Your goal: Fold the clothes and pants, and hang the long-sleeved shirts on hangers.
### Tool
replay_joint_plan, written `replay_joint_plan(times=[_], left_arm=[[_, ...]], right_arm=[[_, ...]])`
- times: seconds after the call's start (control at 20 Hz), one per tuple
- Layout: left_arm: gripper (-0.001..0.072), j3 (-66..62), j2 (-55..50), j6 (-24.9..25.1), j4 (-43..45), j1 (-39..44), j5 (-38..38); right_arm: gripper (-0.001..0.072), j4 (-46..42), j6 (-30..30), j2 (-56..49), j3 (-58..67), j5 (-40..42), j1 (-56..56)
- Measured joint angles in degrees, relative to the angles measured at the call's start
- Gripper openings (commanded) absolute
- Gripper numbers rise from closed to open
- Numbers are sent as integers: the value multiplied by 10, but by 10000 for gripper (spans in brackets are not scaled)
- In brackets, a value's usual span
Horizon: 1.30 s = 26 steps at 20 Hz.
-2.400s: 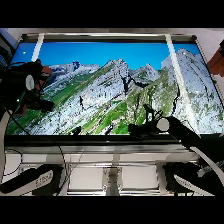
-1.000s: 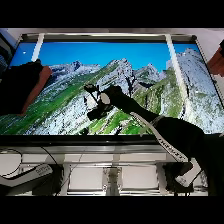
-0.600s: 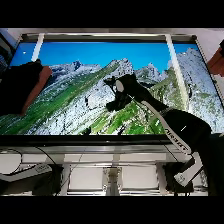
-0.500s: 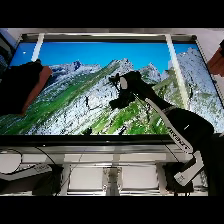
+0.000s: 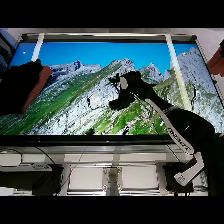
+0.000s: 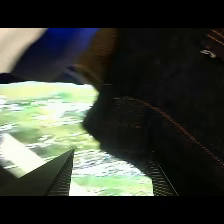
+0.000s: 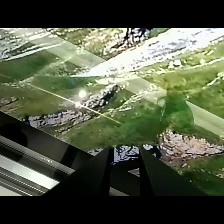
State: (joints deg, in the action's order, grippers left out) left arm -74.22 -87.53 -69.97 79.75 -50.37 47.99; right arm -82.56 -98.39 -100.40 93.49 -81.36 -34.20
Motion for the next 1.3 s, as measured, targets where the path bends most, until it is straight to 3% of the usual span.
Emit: replay_joint_plan(times=[0.1, 0.3, 0.5, 0.55, 0.6, 0.65, 0.95, 1.1, 1.3], left_arm=[[507, -2, -15, 12, -22, 0, 0], [341, -3, -32, 24, -41, 1, -13], [338, -3, -37, 28, -49, 4, -31], [275, -3, -38, 28, -49, 5, -34], [116, -3, -38, 28, -50, 6, -37], [42, -3, -38, 29, -51, 7, -41], [38, -19, -5, 37, -80, 17, -5], [38, -80, 38, 59, -137, 45, 76], [38, -228, 78, 70, -176, 138, 245]], right_arm=[[200, 3, -5, 0, 0, 0, 0], [200, 10, -12, 0, 0, 0, -1], [200, 12, -15, 0, 0, 0, -1], [200, 13, -17, 0, 0, 0, -1], [200, 13, -17, 0, 0, 0, -1], [200, 13, -18, 0, 0, 0, -1], [200, 0, -16, 6, 15, 2, -1], [200, -10, 14, 27, 47, -1, 5], [200, -18, 81, 86, 89, -15, 32]])
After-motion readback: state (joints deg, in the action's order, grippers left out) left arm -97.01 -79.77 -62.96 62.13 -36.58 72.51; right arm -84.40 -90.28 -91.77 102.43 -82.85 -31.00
